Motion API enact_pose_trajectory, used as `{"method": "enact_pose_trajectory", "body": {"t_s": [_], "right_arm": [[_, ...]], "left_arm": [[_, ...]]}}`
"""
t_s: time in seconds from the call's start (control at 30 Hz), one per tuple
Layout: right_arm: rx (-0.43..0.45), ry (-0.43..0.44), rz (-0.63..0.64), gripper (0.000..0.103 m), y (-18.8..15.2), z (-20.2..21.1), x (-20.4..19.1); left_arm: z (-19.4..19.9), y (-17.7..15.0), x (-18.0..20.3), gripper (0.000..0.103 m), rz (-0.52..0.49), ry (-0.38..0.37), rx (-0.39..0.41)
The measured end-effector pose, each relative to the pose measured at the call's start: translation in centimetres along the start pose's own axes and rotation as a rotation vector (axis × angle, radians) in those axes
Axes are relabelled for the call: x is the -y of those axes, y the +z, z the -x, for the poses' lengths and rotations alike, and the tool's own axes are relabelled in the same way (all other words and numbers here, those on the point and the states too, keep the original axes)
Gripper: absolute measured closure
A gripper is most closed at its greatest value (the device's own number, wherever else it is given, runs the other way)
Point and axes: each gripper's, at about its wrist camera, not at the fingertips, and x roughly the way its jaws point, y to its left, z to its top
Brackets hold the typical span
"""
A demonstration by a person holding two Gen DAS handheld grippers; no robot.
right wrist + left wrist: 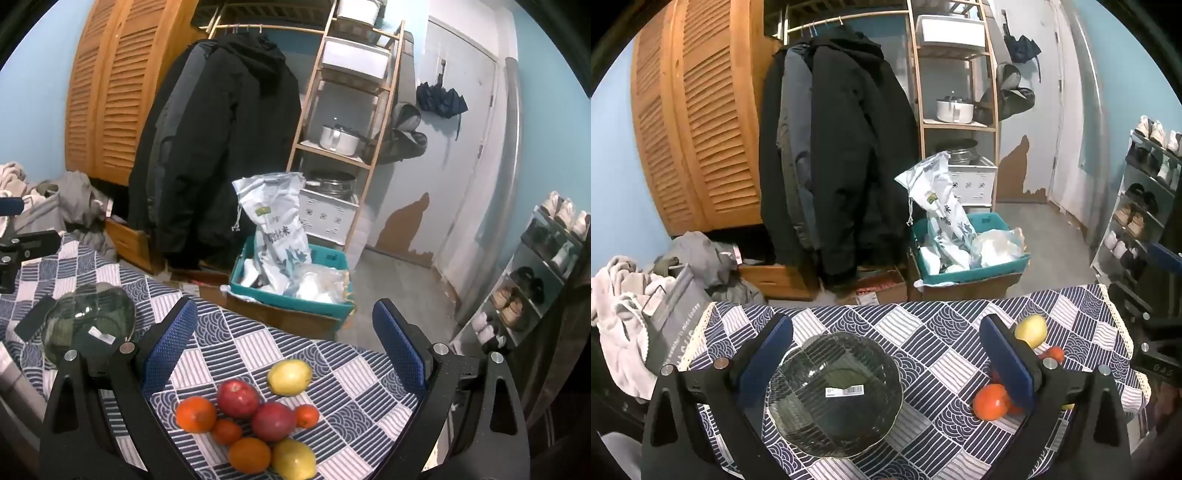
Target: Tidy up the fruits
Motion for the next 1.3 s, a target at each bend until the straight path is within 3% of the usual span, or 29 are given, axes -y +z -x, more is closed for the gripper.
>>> {"method": "enact_pose_trajectory", "body": {"t_s": [1.3], "right_arm": [[-0.007,0.014,-0.006,0.009,-0.4,-0.1,0.2]], "left_arm": [[0.4,0.4,0.4,0.001,0.006,-0.027,0.023]]}}
